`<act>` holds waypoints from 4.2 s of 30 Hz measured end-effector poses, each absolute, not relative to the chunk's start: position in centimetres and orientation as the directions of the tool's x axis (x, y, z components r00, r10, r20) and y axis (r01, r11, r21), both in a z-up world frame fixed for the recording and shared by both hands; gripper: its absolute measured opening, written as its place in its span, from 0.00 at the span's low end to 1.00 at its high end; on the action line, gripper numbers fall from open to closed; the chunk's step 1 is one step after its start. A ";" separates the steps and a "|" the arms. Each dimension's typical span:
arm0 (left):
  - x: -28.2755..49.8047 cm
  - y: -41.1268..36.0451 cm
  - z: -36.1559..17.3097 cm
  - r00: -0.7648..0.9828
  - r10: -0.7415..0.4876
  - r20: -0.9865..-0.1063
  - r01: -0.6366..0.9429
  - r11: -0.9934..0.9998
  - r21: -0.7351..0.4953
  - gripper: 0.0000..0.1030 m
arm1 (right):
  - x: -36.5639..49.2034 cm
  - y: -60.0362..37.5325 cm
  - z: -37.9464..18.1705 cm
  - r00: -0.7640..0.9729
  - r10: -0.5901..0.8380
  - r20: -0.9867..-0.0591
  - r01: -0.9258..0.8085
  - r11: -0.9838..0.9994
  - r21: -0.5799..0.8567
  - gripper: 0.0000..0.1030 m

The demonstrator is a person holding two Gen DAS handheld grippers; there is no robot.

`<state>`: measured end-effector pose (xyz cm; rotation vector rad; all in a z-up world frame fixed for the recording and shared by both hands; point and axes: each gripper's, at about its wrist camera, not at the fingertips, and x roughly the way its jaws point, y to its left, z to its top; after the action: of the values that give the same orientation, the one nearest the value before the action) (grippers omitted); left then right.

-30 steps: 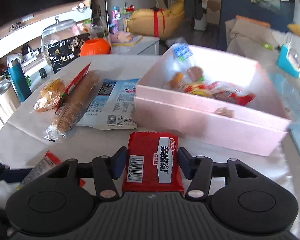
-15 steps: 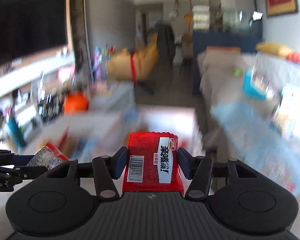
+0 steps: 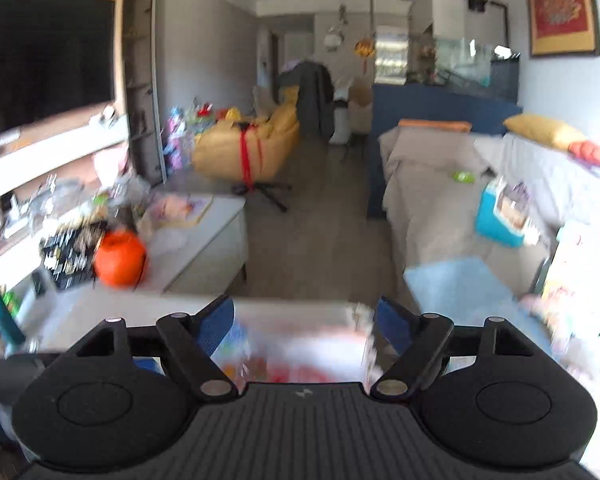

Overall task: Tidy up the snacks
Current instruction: 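Carry both packets over the pink box and open both tools to drop them, then grasp the blue snack packet on the table with the right tool, then lift the blue packet with the right tool while the left grasps the long biscuit stick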

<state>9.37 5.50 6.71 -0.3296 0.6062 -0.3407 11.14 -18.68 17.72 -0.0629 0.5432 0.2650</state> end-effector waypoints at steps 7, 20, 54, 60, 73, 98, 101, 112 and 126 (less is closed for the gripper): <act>3.8 11.3 5.7 0.839 -0.110 -0.533 -0.059 0.955 -0.290 0.50 | 8.4 -13.7 11.1 0.682 0.341 -0.647 -0.409 0.911 0.049 0.77; -3.1 19.0 0.5 0.824 -0.044 -0.564 -0.214 0.899 -0.383 0.50 | 14.4 2.8 8.4 0.581 0.340 -0.739 -0.523 0.852 -0.019 0.78; -2.9 15.4 4.0 0.858 -0.133 -0.496 -0.063 0.932 -0.358 0.46 | 3.1 -9.4 2.5 0.609 0.270 -0.746 -0.436 0.900 -0.031 0.70; -0.3 13.4 4.4 0.835 -0.116 -0.538 -0.075 0.944 -0.320 0.46 | 1.4 -12.7 2.5 0.654 0.268 -0.707 -0.387 0.922 -0.008 0.70; 0.0 9.2 3.6 0.791 -0.139 -0.596 -0.023 0.967 -0.255 0.46 | -0.7 -11.2 2.1 0.537 0.428 -0.727 -0.436 0.878 0.195 0.86; 2.0 6.5 3.0 0.771 -0.067 -0.633 -0.006 0.994 -0.112 0.42 | 2.6 -17.8 1.3 0.664 0.301 -0.685 -0.192 0.953 0.233 0.85; 3.7 7.5 3.0 0.776 -0.005 -0.630 -0.062 0.995 -0.083 0.40 | 1.7 -17.5 1.9 0.685 0.303 -0.662 -0.232 0.953 0.196 0.85; 9.0 8.1 3.1 0.743 0.092 -0.663 -0.091 0.995 0.036 0.36 | -0.4 -16.9 3.2 0.744 0.254 -0.619 -0.260 0.962 0.082 0.85; 5.2 8.4 1.4 0.663 -0.120 -0.739 0.051 0.992 -0.115 0.36 | -1.4 -16.5 2.4 0.695 0.289 -0.658 -0.298 0.949 0.102 0.85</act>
<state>5.24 8.39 1.37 -0.0872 0.8402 -0.0971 -1.42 -16.49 2.38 -0.0133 0.7322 0.3276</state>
